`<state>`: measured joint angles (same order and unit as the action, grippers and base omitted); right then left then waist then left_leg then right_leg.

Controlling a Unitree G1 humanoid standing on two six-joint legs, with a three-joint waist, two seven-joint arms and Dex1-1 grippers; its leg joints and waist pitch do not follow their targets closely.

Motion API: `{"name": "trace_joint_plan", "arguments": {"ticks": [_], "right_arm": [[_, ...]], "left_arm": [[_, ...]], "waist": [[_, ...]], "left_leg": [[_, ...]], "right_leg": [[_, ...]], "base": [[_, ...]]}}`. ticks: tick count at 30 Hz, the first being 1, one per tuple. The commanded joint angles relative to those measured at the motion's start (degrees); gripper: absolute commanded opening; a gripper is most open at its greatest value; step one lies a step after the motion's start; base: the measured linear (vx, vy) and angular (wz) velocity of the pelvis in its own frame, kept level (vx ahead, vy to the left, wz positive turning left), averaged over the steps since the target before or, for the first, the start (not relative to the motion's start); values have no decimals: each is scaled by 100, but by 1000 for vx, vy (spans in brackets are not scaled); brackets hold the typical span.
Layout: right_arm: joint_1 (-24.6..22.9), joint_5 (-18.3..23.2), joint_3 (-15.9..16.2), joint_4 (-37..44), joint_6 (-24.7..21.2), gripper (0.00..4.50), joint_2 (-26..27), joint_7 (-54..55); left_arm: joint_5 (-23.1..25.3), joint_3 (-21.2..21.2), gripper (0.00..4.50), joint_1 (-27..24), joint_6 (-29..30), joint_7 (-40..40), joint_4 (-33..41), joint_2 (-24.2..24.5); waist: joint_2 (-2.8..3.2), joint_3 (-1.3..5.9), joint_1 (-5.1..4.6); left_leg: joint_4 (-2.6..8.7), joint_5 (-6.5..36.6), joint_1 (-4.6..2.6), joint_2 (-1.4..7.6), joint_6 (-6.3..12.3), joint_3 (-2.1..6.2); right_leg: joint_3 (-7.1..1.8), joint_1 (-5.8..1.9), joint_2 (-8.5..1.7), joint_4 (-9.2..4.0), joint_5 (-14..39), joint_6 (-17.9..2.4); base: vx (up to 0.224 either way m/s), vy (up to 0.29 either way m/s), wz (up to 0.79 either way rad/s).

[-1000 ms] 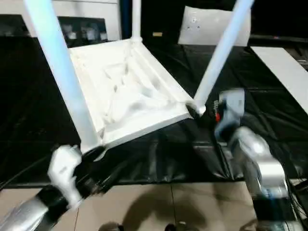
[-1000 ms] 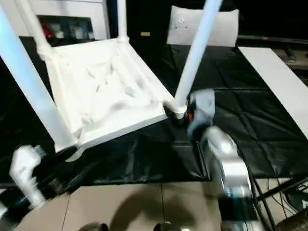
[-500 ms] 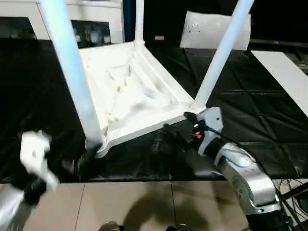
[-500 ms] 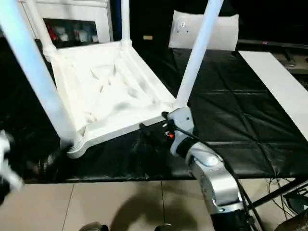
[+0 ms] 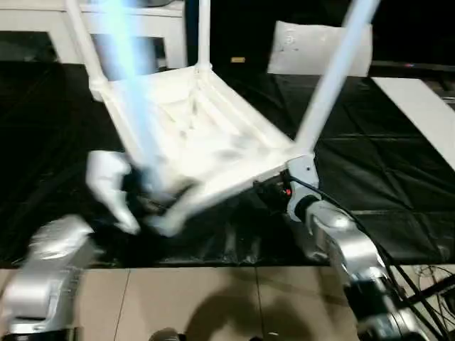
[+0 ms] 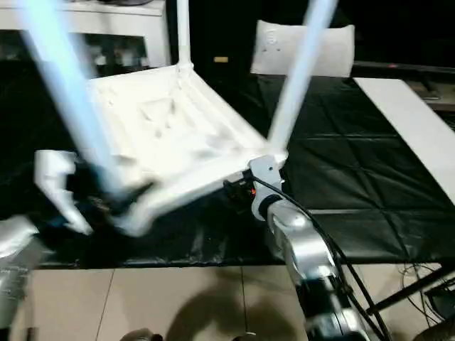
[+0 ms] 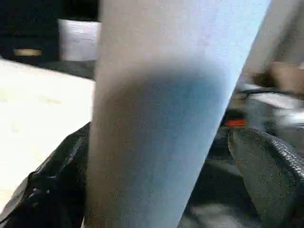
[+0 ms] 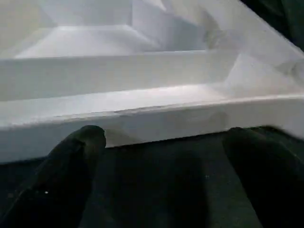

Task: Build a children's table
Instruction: Rotate table base

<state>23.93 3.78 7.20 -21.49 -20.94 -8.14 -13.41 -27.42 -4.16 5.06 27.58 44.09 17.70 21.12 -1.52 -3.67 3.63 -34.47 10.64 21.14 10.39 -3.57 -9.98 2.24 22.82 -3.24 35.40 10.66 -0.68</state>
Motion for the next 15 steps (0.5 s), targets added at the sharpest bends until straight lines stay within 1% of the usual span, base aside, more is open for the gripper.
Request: {"name": "trace_joint_plan", "arguments": {"ticks": [1, 2, 3, 4, 5, 7, 8, 9, 10, 11, 12, 13, 14, 15], "right_arm": [[220, -85, -38, -424, 184, 450, -31, 53], [317, -90, -40, -594, 271, 450, -9, 40], [372, -94, -40, -692, 321, 450, 3, 32], [510, -56, -67, -900, 457, 450, 58, -23], [708, 3, -128, -1186, 622, 450, 151, -93], [847, 29, -165, -1385, 741, 450, 223, -119], [902, 38, -182, -1474, 784, 450, 254, -133], [932, 45, -192, -1524, 805, 450, 273, -144], [932, 45, -192, -1524, 805, 450, 273, -144], [1051, 8, -175, -1755, 1008, 450, 304, -186], [1192, 19, -215, -2011, 1170, 450, 383, -224], [1255, 33, -245, -2121, 1237, 450, 430, -252], [1255, 33, -245, -2121, 1237, 450, 430, -252], [1346, 27, -294, -2289, 1336, 450, 498, -282]], "left_arm": [[-212, 444, 447, 52, 233, 265, 256, -27], [-234, 562, 447, 78, 263, 299, 289, -49], [-247, 629, 447, 93, 279, 319, 308, -61], [-245, 799, 447, 170, 294, 309, 318, -169], [-144, 1027, 447, 323, 238, 265, 259, -357], [-44, 1187, 447, 477, 168, 225, 141, -547], [-12, 1271, 447, 560, 153, 207, 88, -634], [6, 1325, 447, 612, 145, 196, 57, -687], [6, 1325, 447, 612, 145, 196, 57, -687], [53, 1428, 447, 779, 72, 124, -74, -818], [103, 1546, 447, 1003, -5, 83, -248, -991], [143, 1615, 447, 1118, -43, 86, -347, -1075], [143, 1615, 447, 1118, -43, 86, -347, -1075], [223, 1683, 447, 1257, -110, 98, -489, -1186]], "waist": [[100, 414, -5], [99, 401, -10], [100, 404, -19], [93, 399, -30], [69, 396, -43], [71, 396, -56], [62, 398, -65], [51, 410, -76], [51, 410, -76], [50, 428, -108], [43, 426, -124], [68, 421, -133], [68, 421, -133], [98, 408, -135]], "left_leg": [[417, 1055, -87, 207, -250, 59], [412, 1032, -72, 194, -234, 53], [408, 1068, -79, 201, -232, 52], [414, 1080, -69, 196, -226, 55], [407, 1143, -71, 202, -213, 46], [404, 1110, -60, 207, -209, 51], [397, 1095, -54, 201, -196, 48], [389, 1001, -38, 199, -174, 53], [389, 1001, -38, 199, -174, 53], [373, 870, -21, 196, -122, 53], [361, 844, -13, 187, -82, 47], [352, 894, -34, 183, -55, 39], [352, 894, -34, 183, -55, 39], [355, 983, -22, 182, -54, 45]], "right_leg": [[-242, -250, -368, -305, 461, -1119], [-242, -264, -359, -317, 471, -1099], [-245, -258, -368, -312, 513, -1107], [-243, -270, -362, -318, 554, -1100], [-251, -270, -379, -342, 735, -1084], [-251, -283, -383, -347, 782, -1072], [-249, -288, -386, -351, 803, -1071], [-249, -308, -389, -334, 695, -1082], [-249, -308, -389, -334, 695, -1082], [-245, -315, -391, -319, 513, -1114], [-246, -329, -390, -312, 459, -1172], [-244, -301, -377, -336, 541, -1202], [-244, -301, -377, -336, 541, -1202], [-246, -309, -382, -339, 686, -1218]], "base": [[0, 0, 0], [0, 0, 0], [0, 0, 0], [0, 0, 0], [0, 0, 0], [0, 0, 0], [0, 0, 0], [0, 0, 0], [0, 0, 0], [0, 0, 0], [0, 0, 0], [0, 0, 0], [0, 0, 0], [0, 0, 0]]}}
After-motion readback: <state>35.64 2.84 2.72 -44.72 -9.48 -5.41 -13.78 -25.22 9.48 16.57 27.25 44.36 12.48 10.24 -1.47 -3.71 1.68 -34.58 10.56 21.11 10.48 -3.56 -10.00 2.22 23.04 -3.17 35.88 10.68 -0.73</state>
